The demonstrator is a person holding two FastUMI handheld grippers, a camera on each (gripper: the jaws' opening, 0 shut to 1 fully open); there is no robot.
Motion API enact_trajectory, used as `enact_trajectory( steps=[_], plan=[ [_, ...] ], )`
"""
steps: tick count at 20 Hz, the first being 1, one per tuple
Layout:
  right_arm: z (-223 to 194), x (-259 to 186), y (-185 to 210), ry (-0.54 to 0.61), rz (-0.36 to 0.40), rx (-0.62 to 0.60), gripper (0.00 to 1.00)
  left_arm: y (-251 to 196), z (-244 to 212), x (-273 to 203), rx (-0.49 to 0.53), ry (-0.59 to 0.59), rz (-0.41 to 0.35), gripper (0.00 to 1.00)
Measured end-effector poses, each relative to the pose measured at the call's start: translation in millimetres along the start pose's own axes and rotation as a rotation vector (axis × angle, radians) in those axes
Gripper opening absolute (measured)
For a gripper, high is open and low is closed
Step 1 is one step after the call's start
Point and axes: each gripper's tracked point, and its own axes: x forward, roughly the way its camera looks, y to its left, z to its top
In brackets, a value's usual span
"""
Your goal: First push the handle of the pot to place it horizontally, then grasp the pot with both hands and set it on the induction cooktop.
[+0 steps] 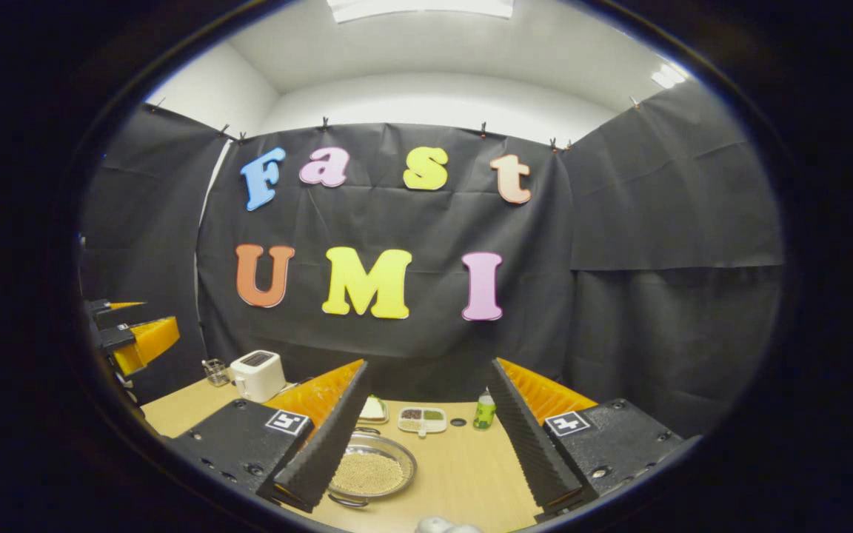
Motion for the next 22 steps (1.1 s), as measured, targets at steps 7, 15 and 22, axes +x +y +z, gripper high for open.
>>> enact_trajectory(
  steps=[7,15,22],
  plan=[
    [-1,0,14,0.024,0.044,0.024,0.98,3,-2,1,-0.007,0.001,0.0,0.96],
    [-30,6,30,0.154,0.141,0.059,0.0,2,-5,2,-0.009,-0.003,0.003,0.96],
    [-64,15,63,0.292,0.265,0.101,0.04,8,-13,2,-0.013,0.011,0.019,0.96]
  ],
)
